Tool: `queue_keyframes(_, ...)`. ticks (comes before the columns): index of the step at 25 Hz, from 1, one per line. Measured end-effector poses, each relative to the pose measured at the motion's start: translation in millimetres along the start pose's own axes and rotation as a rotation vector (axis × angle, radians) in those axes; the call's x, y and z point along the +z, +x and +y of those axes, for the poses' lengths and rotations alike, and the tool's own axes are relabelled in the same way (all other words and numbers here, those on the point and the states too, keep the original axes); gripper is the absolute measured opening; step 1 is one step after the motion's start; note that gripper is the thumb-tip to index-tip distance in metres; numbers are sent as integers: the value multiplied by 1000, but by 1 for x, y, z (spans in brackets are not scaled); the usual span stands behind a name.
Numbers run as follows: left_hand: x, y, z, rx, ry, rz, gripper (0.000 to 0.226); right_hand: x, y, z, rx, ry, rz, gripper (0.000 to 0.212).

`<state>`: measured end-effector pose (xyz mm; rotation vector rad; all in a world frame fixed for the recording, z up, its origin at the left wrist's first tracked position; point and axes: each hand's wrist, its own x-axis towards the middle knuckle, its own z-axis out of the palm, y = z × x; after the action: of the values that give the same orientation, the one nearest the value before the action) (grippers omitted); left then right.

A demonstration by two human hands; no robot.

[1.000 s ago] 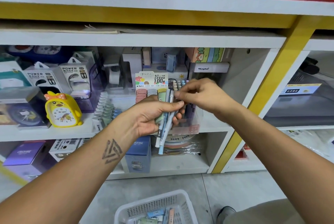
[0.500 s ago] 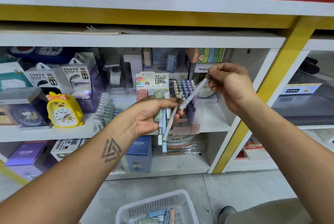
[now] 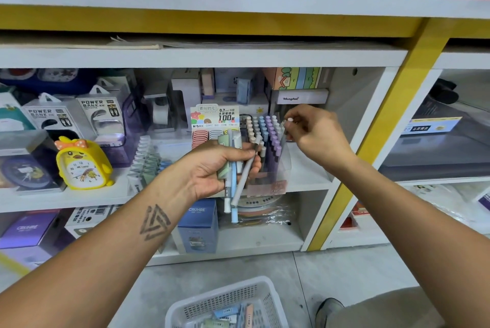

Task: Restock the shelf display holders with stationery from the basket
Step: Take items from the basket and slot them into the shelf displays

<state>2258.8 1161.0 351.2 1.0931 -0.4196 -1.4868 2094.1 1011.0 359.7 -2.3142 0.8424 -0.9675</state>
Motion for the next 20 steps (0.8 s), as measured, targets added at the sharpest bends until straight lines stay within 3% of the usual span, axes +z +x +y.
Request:
queue_keyframes(3,1,0,0,-6,3,0,28,3,-3,3,-43,-90,-66,9)
queue_keyframes(7,1,-2,0,-4,10,5,33,4,-7,5,-99,-180,-128,6)
queue_keyframes(12,5,-6,0,2,9,13,35,8,-10,6,8,-175,-223,9)
queue_keyframes(15,6,-7,1,8,15,6,37,4,-7,0,-71,-320,-161,12)
queue_keyframes(17,6,-8,2,13,24,-2,42,0,-3,-13,-71,-182,-89,18)
queue_keyframes(20,7,-9,2,33,29,-23,28,2,-4,-32,141,231,-227,18)
